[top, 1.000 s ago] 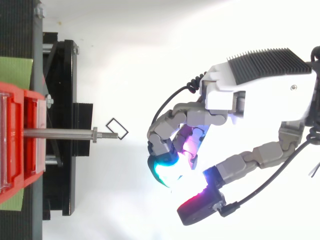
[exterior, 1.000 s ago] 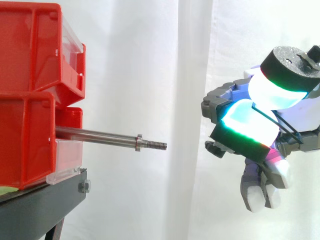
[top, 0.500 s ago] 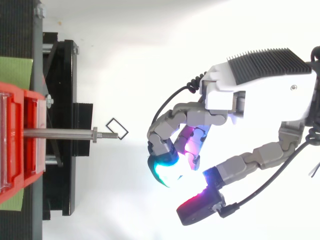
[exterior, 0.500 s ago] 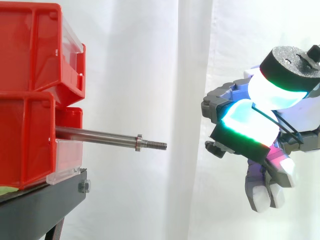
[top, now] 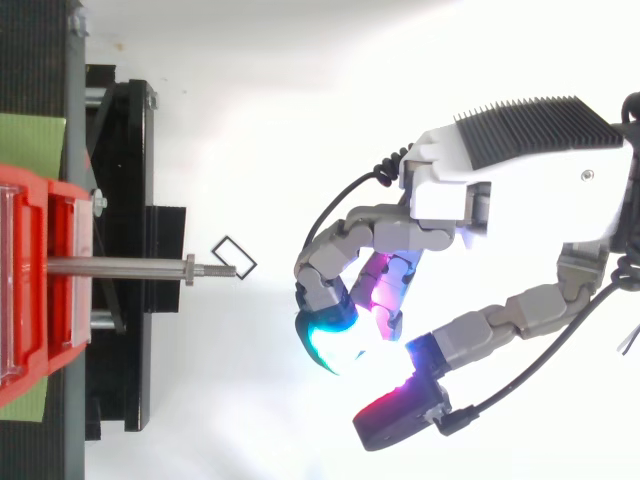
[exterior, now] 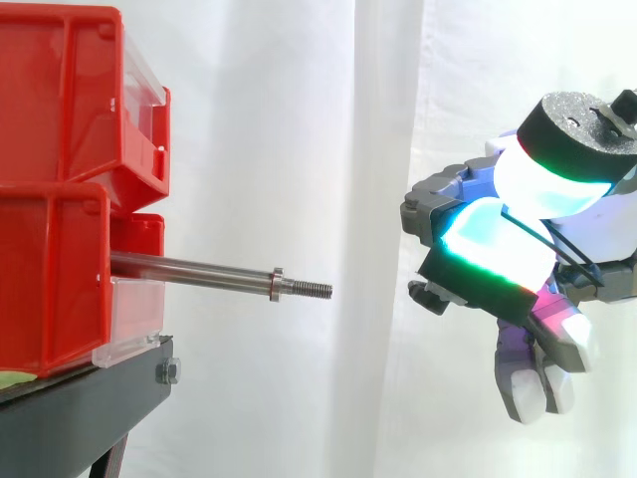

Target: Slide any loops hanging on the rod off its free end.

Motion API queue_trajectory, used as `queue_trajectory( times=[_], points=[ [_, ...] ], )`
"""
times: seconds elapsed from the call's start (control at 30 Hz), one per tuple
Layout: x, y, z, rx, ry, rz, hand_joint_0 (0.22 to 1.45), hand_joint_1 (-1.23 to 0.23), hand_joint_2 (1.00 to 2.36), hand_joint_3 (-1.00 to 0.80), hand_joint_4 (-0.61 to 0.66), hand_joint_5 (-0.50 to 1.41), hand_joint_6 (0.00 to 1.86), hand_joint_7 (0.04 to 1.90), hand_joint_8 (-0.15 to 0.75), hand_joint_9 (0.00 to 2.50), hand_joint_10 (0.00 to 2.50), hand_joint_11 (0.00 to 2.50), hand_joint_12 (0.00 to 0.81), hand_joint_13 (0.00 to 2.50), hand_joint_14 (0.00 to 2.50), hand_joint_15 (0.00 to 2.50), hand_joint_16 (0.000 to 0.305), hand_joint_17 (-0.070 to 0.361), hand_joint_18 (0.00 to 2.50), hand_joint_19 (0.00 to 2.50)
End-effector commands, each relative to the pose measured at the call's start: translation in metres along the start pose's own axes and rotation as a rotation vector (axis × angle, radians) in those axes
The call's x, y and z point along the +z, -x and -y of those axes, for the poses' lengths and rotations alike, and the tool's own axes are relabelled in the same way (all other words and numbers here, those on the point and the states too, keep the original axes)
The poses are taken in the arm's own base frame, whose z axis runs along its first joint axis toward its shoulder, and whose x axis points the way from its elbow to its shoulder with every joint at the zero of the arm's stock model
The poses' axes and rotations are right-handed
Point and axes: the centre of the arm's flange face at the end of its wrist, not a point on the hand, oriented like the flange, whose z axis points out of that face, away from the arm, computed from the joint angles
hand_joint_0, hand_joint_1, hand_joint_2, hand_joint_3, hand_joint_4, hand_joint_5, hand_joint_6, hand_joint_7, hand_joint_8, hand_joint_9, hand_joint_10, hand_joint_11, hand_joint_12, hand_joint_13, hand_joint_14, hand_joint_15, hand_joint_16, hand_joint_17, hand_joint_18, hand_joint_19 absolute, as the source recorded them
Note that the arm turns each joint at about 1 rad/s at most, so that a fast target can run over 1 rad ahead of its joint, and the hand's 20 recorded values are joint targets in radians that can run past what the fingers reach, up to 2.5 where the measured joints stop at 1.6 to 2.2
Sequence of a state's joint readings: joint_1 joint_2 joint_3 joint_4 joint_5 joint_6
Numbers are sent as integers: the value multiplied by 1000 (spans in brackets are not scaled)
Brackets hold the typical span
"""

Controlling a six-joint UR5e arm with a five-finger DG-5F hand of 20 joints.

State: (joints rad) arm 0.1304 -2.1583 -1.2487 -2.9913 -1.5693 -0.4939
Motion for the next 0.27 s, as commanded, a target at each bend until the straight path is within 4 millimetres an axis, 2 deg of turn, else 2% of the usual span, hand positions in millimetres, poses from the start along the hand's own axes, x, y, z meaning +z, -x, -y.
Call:
queue_trajectory(
  times=[0.0,0.23],
  points=[
    [0,0,0,0,0,0,606,-807,1004,33,-78,-113,894,1278,398,1253,12,377,353,1085,5,160,59,133,1136,327],
    [0,0,0,0,0,0,606,-807,1004,33,-78,-113,895,1267,399,1252,14,378,354,1090,6,163,59,133,1141,326]
  ],
)
